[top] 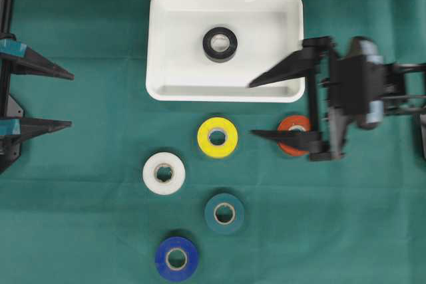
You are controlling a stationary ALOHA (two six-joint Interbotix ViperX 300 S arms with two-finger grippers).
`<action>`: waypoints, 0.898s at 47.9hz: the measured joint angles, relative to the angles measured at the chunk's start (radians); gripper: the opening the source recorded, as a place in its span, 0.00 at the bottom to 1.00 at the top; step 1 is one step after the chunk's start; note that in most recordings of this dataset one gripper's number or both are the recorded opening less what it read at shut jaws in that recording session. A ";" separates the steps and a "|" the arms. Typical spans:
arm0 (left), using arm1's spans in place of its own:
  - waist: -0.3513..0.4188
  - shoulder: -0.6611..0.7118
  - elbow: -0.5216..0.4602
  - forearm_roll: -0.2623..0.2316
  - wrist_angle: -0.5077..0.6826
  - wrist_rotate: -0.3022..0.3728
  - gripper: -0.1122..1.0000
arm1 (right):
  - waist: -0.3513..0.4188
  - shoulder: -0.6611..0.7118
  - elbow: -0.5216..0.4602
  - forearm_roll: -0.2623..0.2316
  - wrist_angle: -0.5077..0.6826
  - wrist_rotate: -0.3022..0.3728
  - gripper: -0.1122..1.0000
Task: Pick up the tape from a random location and place it into the white case.
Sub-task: 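Move the right gripper over the white tape roll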
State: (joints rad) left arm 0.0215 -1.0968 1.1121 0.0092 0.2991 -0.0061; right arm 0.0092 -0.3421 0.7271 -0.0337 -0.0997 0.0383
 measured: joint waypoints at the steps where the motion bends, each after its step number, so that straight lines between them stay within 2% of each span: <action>1: 0.000 0.002 0.002 0.000 0.000 0.000 0.95 | 0.002 0.017 -0.014 -0.002 0.000 0.000 0.92; 14: 0.000 0.032 0.009 0.000 -0.032 0.000 0.95 | 0.023 0.216 -0.215 0.000 0.015 -0.002 0.92; 23: 0.002 0.037 0.009 0.000 -0.037 0.000 0.95 | 0.040 0.321 -0.337 0.000 0.075 -0.003 0.92; 34: 0.000 0.037 0.009 0.000 -0.037 0.000 0.95 | 0.043 0.385 -0.422 -0.002 0.127 -0.003 0.92; 43: 0.000 0.037 0.009 0.000 -0.037 0.000 0.95 | 0.044 0.400 -0.439 -0.002 0.132 -0.002 0.92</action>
State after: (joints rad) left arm 0.0215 -1.0600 1.1213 0.0092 0.2623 -0.0061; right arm 0.0537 0.0583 0.2884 -0.0353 0.0322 0.0368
